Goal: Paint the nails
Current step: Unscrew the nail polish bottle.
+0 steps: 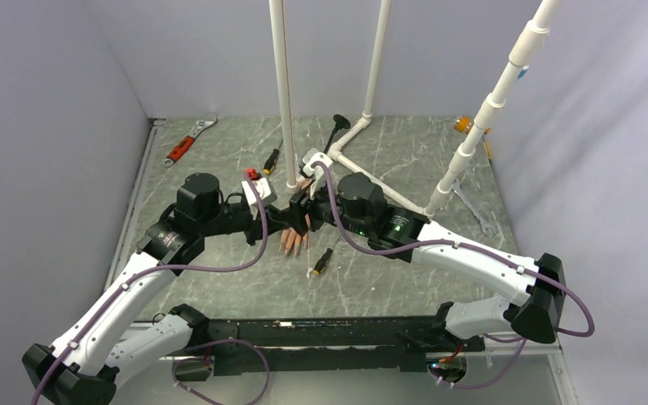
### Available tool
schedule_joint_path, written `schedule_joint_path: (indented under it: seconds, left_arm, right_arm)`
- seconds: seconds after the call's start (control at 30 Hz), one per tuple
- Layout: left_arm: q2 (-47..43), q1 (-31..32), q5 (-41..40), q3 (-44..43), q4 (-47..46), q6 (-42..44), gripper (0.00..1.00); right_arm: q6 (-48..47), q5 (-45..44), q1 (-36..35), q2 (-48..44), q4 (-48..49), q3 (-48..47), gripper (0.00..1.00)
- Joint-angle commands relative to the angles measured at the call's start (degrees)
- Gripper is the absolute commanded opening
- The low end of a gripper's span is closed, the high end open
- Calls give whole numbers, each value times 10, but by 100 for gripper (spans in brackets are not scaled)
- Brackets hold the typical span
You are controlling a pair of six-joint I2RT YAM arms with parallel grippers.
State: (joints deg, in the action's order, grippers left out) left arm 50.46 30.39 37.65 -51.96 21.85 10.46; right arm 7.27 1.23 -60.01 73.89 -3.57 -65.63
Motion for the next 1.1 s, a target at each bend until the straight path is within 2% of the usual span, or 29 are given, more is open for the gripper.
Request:
schedule_joint_path:
  seconds: [0.0,0.23,0.3,0.47,0.63,0.77,0.93,1.07]
  left_arm:
    - [-2,2,4,-11,-80,5,0]
    - [-1,2,-21,-10,-81,0,0]
    - [0,3,-27,-11,-81,-1,0]
    - [-1,2,-38,-11,-84,-3,0]
    - [-6,3,-52,-8,-86,-5,0]
    - [-8,3,-71,-7,-87,-4,0]
    - [-10,2,-86,-6,-89,-6,0]
    - [-8,3,-88,-7,-87,-5,0]
  right_arm:
    - [28,34,-17,-16,17,-21,64]
    - [69,-99,-17,-30,-21,-50,92]
    - [79,-118,-16,-33,-34,-61,95]
    - [122,-152,-16,-31,-74,-87,96]
    - [172,-199,-15,-30,-95,-103,93]
    - [224,-240,-16,-18,-142,-127,82]
    - [246,-237,-16,11,-178,-157,70]
    - [252,-221,-15,37,-192,-180,65]
